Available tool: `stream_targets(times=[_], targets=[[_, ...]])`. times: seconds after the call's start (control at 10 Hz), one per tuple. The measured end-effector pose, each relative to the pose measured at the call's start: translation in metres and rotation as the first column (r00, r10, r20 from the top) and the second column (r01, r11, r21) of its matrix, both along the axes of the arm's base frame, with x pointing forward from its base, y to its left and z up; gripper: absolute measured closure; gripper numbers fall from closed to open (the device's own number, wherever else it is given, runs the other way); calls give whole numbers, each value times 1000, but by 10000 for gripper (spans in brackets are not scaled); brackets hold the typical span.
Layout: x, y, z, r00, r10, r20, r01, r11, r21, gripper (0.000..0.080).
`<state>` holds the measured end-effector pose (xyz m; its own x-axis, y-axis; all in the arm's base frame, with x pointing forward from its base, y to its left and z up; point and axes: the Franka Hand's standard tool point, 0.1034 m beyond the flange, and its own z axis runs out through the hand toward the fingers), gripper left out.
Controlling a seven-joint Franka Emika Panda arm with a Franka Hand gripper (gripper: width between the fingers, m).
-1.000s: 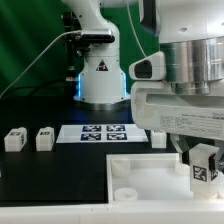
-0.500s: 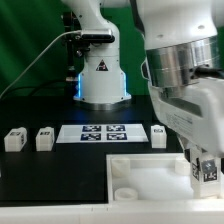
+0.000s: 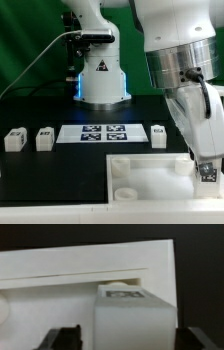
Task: Assemble one leg
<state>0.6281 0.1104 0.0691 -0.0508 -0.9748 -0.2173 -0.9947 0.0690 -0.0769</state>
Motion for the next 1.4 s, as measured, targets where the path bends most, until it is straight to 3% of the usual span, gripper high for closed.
stream_targets(times=[0.1,0.2,0.4,0.5,0.7,0.9,1.1,1.2,1.3,1.4], targets=[[-2,6,0,994,104,17,-104,995,-13,233],[-3,12,0,966,256,40,-255,966,-41,163],[-5,25,0,838,544,56,-534,836,-125,153],[-5,23,-1,805,590,62,-579,804,-132,153],[-5,20,-1,654,753,71,-736,655,-171,150],[-1,13,1,455,889,62,-862,456,-221,150],[3,21,5,214,977,16,-936,210,-284,150],[5,20,5,174,985,15,-939,171,-299,150],[5,20,4,213,977,22,-933,210,-293,150],[5,20,4,212,977,21,-933,209,-293,269]])
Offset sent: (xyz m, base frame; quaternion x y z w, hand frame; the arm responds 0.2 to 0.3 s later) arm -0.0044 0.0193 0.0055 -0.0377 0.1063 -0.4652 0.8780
